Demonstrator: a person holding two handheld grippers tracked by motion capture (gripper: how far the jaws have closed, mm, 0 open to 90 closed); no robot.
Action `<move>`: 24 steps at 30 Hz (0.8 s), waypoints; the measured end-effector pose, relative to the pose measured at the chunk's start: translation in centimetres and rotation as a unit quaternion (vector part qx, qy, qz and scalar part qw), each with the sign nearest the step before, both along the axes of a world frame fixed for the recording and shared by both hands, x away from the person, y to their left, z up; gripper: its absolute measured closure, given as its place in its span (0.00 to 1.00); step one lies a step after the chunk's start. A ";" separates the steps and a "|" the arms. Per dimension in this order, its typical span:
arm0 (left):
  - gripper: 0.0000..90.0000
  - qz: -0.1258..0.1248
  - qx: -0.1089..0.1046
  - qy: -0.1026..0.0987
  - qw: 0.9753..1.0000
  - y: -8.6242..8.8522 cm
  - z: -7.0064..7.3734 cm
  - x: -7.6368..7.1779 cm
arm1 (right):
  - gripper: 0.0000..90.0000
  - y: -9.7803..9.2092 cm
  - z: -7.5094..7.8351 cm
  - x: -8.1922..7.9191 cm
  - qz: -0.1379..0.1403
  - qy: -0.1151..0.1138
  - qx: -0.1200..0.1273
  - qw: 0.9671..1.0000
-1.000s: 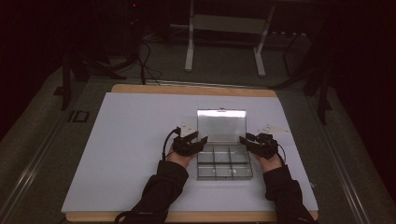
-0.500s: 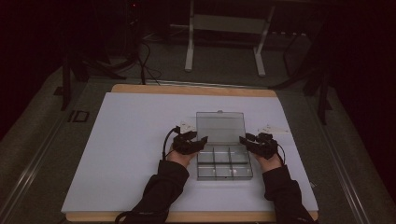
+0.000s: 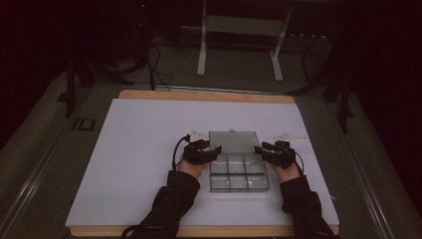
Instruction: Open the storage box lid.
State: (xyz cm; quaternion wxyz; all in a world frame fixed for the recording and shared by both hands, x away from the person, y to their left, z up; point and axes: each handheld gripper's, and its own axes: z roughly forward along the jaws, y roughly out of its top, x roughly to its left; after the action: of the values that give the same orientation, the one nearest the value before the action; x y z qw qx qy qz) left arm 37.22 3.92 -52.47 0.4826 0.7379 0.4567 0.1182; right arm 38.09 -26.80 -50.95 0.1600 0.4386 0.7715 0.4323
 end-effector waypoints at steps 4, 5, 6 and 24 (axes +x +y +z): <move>0.47 -0.011 0.013 -0.006 1.000 -0.2 0.4 -0.1 | 0.59 0.0 0.5 0.0 0.013 -0.003 0.005 1.000; 0.45 -0.015 0.019 -0.009 1.000 -0.3 0.5 -0.2 | 0.59 0.1 0.6 0.0 0.018 -0.005 0.002 1.000; 0.44 -0.020 0.025 -0.009 0.999 -0.3 0.7 -0.2 | 0.58 0.3 0.8 0.0 0.022 -0.008 -0.001 1.000; 0.04 -0.106 0.035 -0.030 0.993 -1.2 2.3 -1.4 | 0.26 0.7 1.9 -0.6 0.056 -0.021 -0.014 0.998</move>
State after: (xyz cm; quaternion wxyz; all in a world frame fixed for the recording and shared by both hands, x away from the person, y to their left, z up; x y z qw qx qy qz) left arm 35.83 2.68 -50.20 0.4794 0.7948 0.3572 0.1043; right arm 37.46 -26.09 -49.06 0.1577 0.3836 0.7972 0.4387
